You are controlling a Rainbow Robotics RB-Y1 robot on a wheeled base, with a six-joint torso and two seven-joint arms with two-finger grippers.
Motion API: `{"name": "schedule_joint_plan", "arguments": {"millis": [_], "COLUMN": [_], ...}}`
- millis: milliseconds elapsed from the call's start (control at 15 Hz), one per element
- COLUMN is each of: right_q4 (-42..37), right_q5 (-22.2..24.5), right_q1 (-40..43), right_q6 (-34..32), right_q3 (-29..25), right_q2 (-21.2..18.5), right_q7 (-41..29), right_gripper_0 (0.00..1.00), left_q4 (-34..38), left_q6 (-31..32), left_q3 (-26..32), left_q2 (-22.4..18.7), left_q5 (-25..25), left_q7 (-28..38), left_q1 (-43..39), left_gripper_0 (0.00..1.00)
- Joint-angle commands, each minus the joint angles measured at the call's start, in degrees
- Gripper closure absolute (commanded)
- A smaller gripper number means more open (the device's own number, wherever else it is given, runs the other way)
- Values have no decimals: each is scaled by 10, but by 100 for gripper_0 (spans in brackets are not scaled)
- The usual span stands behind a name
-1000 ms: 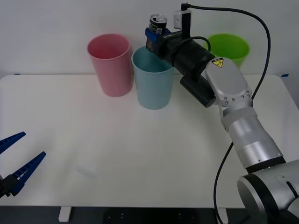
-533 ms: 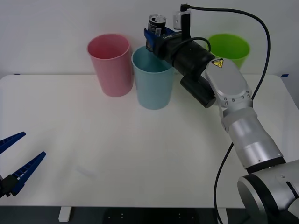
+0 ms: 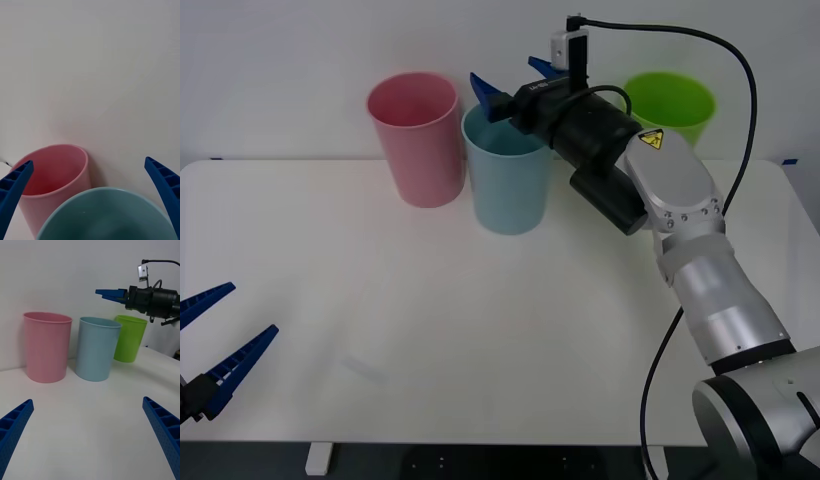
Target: Grasp the object on the table and drop it into the matching bin: aluminum can to the light blue bin, PET bottle to the pink bin.
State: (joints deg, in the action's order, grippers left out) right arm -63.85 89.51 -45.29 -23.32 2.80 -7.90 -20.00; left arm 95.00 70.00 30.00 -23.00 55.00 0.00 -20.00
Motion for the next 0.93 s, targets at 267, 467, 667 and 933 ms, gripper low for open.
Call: {"name": "schedule_joint_plan", "arguments": {"millis": [267, 467, 667, 933], "right_q4": [-145, -222, -283, -336], "right_q5": [-76, -109, -128, -142], "right_q1": [100, 155, 209, 275], "right_q6": [-13, -15, -29, -81], "right_q3": [60, 77, 77, 48], "right_q2": [-77, -122, -159, -182], "right_q7": [-4, -5, 0, 17], "right_gripper_0": [0, 0, 0, 0], "left_q4": [0, 0, 0, 0], "left_q6": [0, 0, 0, 0], "left_q3": [0, 0, 0, 0], "left_q2": [0, 0, 0, 0], "left_q5": [0, 0, 0, 0], "left_q7": [0, 0, 0, 0], "left_q1": [0, 0, 0, 0], "left_gripper_0": [0, 0, 0, 0]}}
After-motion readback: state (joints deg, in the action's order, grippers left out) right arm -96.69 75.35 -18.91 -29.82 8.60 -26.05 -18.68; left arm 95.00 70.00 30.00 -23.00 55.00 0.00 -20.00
